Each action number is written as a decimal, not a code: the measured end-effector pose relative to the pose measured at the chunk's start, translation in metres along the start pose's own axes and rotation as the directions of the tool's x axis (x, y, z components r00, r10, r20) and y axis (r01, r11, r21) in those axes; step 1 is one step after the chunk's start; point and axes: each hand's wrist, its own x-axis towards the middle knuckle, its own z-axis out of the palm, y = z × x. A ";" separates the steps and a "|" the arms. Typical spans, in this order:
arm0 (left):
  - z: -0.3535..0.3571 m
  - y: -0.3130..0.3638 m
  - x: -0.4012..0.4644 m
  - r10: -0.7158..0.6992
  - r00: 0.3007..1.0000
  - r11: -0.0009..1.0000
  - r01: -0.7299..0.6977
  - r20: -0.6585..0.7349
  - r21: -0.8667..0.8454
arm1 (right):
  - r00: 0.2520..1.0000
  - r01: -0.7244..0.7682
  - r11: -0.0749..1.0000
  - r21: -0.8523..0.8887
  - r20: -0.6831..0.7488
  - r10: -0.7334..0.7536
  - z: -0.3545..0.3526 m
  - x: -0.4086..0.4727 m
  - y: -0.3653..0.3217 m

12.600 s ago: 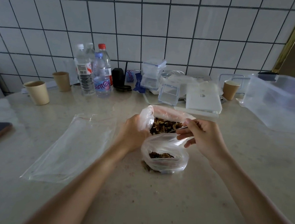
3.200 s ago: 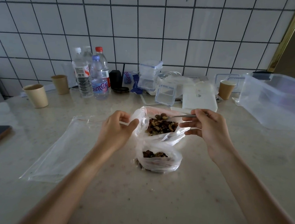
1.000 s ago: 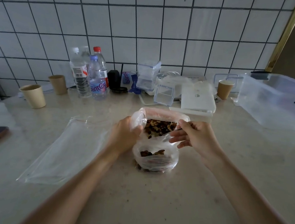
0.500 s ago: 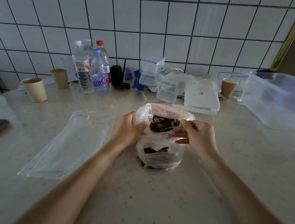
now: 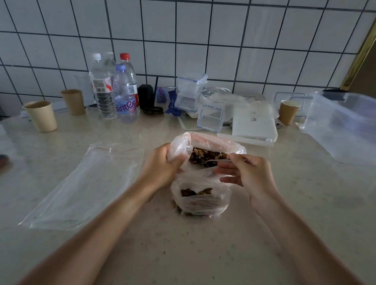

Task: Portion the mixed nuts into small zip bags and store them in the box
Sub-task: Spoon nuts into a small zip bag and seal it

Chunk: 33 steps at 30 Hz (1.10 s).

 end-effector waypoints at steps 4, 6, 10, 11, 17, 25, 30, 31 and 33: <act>-0.001 0.003 -0.001 -0.050 0.998 0.998 0.047 -0.047 -0.050 | 1.000 -0.014 0.999 0.031 -0.016 0.015 -0.006 -0.001 -0.007; -0.002 0.003 -0.001 -0.060 0.995 0.998 0.058 -0.080 -0.022 | 1.000 0.006 1.000 0.007 -0.026 -0.006 -0.009 0.000 -0.010; -0.006 0.003 0.002 -0.053 0.992 0.998 0.056 -0.113 0.025 | 0.996 0.076 0.996 -0.040 -0.047 -0.078 -0.013 0.002 -0.015; -0.007 0.003 0.002 -0.049 0.992 0.997 0.055 -0.115 0.054 | 0.995 0.083 0.996 -0.041 -0.050 -0.085 -0.014 0.002 -0.016; -0.015 0.003 0.003 0.037 0.986 0.974 0.000 -0.162 0.227 | 0.996 0.074 0.997 -0.006 -0.053 -0.074 -0.017 -0.001 -0.025; -0.029 0.021 -0.013 0.190 0.961 0.931 -0.111 -0.202 0.348 | 0.996 0.091 0.989 0.113 -0.018 -0.090 -0.021 -0.007 -0.042; -0.035 0.024 -0.038 0.122 0.992 0.919 -0.118 0.013 0.377 | 0.997 0.079 0.989 0.124 0.010 -0.081 -0.023 -0.012 -0.047; -0.034 0.022 -0.042 0.086 0.995 0.915 -0.099 0.051 0.392 | 0.997 0.075 0.990 0.119 0.017 -0.078 -0.023 -0.012 -0.048; -0.031 0.018 -0.047 0.019 0.994 0.904 -0.062 0.106 0.423 | 0.996 0.073 0.992 0.107 0.036 -0.077 -0.023 -0.012 -0.048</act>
